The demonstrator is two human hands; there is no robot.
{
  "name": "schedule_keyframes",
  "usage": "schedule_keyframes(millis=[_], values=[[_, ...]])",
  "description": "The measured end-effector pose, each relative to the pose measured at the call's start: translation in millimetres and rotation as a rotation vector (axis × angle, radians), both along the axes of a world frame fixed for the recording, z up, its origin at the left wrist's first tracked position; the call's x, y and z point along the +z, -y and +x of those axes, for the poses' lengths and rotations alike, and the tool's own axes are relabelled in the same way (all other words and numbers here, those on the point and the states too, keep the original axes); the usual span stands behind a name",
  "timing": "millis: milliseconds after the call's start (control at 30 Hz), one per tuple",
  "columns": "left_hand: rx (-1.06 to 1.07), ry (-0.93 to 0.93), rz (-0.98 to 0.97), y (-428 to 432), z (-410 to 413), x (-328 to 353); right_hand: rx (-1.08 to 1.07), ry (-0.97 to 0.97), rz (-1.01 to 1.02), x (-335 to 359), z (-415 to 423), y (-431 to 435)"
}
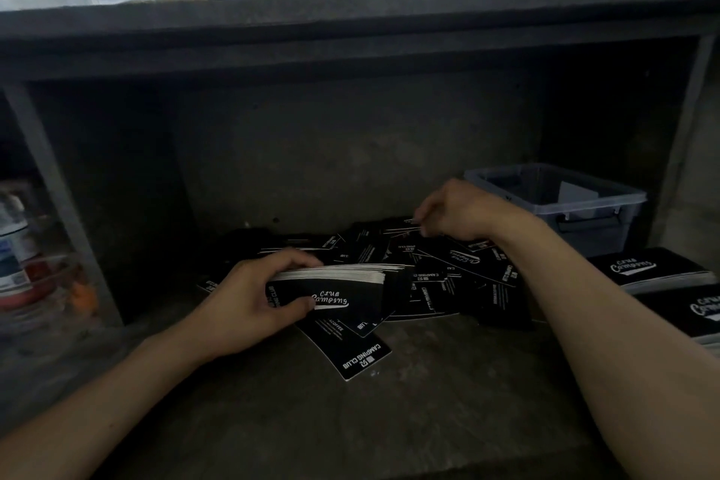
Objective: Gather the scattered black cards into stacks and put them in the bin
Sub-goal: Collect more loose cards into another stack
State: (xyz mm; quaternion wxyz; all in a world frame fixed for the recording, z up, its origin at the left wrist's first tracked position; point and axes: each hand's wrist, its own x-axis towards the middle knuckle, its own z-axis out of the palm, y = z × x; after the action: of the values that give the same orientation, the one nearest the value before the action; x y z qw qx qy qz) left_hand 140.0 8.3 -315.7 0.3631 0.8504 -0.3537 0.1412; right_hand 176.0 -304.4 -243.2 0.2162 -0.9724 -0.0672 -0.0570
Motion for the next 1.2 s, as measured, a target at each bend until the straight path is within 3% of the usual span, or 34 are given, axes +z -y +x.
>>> schedule_keyframes(millis=[33,100,233,433,600,667,800,1033,1200], values=[[0.001,0.005,0.002,0.4,-0.1,0.2,-0.095,0.009,-0.236,-2.0,0.9,5.2],[-0.002,0.018,0.008,0.5,0.2,0.6,-0.160,-0.123,-0.415,-11.5,2.0,10.4],[-0.002,0.015,0.005,0.0,0.1,1.3,-0.145,-0.165,-0.259,-17.9,3.8,6.6],[0.017,0.030,0.025,-1.2,3.6,-0.2,-0.116,-0.148,0.166,-20.1,4.0,-6.5],[0.009,0.030,0.015,-1.4,2.6,-1.1,-0.077,0.250,0.754,-4.0,9.3,-4.1],[0.018,0.040,0.017,-1.3,3.3,-1.7,-0.102,0.370,0.891,1.0,10.0,-1.3],[0.049,0.049,0.008,-1.4,4.0,-1.8,-0.016,0.199,1.104,2.1,4.6,-6.8],[0.076,0.059,-0.014,-0.1,4.6,-1.6,0.072,-0.129,1.014,-2.3,-1.3,-21.2],[0.016,-0.013,-0.010,-0.7,3.6,-1.9,0.319,-0.540,0.497,-5.7,-13.9,-12.6]])
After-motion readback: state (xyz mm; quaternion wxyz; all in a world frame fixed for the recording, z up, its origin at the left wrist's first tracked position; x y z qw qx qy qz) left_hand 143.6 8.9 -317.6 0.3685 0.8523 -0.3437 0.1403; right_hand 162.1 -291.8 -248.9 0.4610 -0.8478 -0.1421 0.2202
